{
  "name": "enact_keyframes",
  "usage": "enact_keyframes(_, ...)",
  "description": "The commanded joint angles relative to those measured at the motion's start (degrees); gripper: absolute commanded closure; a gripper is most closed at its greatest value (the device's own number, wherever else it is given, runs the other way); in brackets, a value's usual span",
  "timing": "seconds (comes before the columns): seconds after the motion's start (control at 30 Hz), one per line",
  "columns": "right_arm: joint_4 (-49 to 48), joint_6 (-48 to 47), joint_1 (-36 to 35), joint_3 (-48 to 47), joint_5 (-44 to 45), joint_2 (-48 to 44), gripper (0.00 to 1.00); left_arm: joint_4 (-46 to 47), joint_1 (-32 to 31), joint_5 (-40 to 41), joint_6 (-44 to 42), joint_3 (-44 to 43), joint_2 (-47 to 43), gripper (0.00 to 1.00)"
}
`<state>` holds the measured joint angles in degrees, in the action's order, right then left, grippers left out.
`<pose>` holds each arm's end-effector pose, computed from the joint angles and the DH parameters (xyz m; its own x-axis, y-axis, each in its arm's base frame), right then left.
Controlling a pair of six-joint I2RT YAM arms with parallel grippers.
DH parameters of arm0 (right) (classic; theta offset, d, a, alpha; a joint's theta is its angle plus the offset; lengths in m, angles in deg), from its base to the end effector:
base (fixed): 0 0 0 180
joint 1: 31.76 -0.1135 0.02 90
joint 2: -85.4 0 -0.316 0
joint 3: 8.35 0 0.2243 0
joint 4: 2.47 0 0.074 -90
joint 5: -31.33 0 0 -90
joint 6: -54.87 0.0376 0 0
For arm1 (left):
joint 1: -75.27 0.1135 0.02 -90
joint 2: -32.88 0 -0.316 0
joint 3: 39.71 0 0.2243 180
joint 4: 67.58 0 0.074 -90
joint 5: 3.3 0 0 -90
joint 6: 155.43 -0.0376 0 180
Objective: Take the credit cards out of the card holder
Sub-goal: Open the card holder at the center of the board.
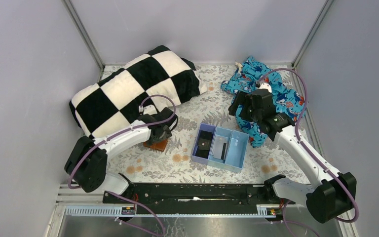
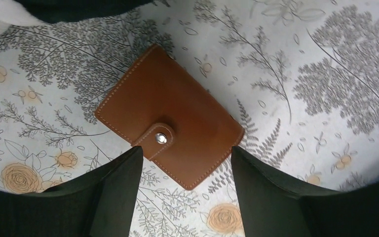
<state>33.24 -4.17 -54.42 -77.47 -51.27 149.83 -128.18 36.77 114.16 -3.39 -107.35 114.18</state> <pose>0.1888 0.0736 0.3595 -0.5519 0.3224 -0.7690 0.0044 0.9233 0.3840 0.1824 -0.1229 0.2696 -0.7546 -0.4012 -0.5192 -0.4523 0.8913 -0.0315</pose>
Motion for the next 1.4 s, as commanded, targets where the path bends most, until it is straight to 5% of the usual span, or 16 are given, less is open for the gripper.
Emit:
enact_keyframes(0.0, -2.21, 1.22, 0.07, -1.85, -4.02, 1.11, 0.0, -1.49, 1.34, 4.29, 6.69, -0.48, 2.07, 0.32)
enact_keyframes(0.57, -3.84, 3.06, 0.07, -2.2, -7.29, 4.07, 0.0, -0.56, 3.63, 0.08, 12.05, 4.71, 2.9, 0.53)
enact_keyframes(0.8, -3.3, 3.41, 0.07, -1.67, -7.31, 3.9, 0.0, 0.31, 2.64, 0.43, 12.68, 5.95, 1.29, 0.83)
enact_keyframes(0.83, -3.39, 3.55, 0.07, -1.34, -7.31, 3.67, 0.0, 2.22, 2.61, -0.2, 11.15, 6.28, 0.75, 0.98)
enact_keyframes(0.87, -3.44, 3.62, 0.07, -0.99, -7.27, 3.32, 0.0, 4.75, 2.57, -1.61, 8.19, 6.72, 0.12, 1.0)
enact_keyframes(1.07, -3.55, 3.2, 0.07, -0.18, -7.27, 2.64, 0.0, 20.56, -0.73, -12.6, -13.15, 6.79, -4.03, 1.0)
enact_keyframes(1.37, -6.93, -2.21, 0.07, -1.5, -20.58, 3.4, 0.0, 24.1, -1.31, -23.45, -37.42, 1.52, -8.06, 1.0)
